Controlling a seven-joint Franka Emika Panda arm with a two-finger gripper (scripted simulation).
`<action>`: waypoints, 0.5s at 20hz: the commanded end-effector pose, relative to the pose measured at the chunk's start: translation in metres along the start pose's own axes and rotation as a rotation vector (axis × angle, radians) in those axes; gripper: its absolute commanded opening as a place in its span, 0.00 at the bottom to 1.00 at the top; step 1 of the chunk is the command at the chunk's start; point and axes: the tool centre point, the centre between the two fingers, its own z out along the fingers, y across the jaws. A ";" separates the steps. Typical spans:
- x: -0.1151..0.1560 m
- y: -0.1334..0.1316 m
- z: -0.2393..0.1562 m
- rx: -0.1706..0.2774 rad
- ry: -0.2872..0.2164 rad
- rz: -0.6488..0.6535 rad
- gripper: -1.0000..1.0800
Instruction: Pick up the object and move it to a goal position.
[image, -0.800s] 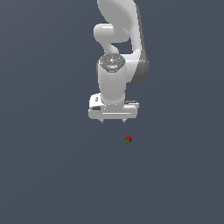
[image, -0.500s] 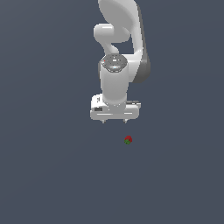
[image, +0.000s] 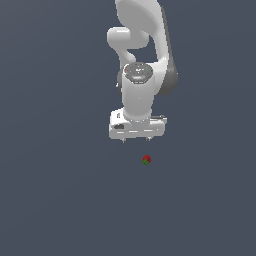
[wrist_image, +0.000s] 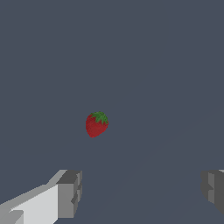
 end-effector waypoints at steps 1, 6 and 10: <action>0.000 0.000 0.000 0.000 0.000 -0.001 0.96; 0.001 -0.001 0.002 0.000 0.000 0.021 0.96; 0.002 -0.003 0.005 0.001 -0.001 0.060 0.96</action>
